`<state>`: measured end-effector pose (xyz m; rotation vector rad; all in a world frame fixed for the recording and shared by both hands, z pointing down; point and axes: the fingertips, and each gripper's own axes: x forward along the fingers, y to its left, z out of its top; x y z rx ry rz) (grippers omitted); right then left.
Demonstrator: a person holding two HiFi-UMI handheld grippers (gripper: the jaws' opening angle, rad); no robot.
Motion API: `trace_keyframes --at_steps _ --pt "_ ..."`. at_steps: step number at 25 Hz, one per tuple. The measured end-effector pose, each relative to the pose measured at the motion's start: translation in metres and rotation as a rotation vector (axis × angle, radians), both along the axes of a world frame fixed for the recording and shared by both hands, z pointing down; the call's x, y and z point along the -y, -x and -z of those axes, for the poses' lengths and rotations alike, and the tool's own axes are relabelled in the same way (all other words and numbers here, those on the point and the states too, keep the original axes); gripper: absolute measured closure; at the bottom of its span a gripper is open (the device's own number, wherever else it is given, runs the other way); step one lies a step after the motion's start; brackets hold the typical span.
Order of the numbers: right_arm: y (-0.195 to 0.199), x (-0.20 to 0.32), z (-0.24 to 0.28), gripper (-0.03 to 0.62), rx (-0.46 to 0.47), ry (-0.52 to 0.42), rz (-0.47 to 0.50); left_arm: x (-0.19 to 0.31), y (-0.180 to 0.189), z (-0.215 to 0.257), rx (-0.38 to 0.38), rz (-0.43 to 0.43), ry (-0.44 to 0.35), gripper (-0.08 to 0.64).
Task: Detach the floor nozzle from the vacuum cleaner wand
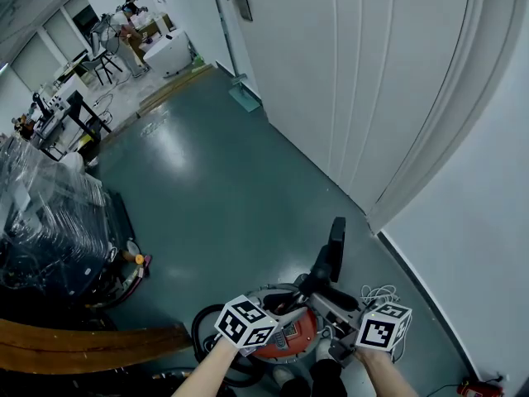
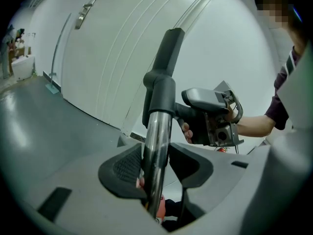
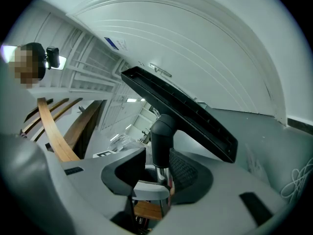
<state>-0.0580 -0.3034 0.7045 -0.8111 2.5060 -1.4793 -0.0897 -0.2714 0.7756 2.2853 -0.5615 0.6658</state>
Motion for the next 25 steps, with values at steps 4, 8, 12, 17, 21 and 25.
trace_keyframes --at_steps 4,8,12,17,21,25 --pt "0.008 0.008 -0.010 0.406 0.011 0.022 -0.004 0.000 -0.001 0.000 0.010 -0.022 -0.015 0.386" --pt "0.020 0.016 -0.012 0.383 0.017 0.026 -0.008 -0.002 -0.003 0.000 0.015 -0.047 -0.031 0.390" --pt "0.029 0.023 -0.011 0.383 0.009 0.013 0.000 -0.003 -0.005 0.000 0.028 -0.085 -0.062 0.400" --pt "0.033 0.022 -0.015 0.393 -0.023 -0.003 -0.013 -0.005 -0.003 0.003 0.032 -0.114 -0.087 0.408" --pt "0.032 0.024 -0.015 0.408 -0.050 -0.040 -0.033 -0.003 -0.003 0.003 0.031 -0.120 -0.089 0.408" --pt "0.033 0.022 -0.013 0.411 -0.095 -0.080 -0.049 -0.005 -0.003 0.004 0.021 -0.116 -0.084 0.408"
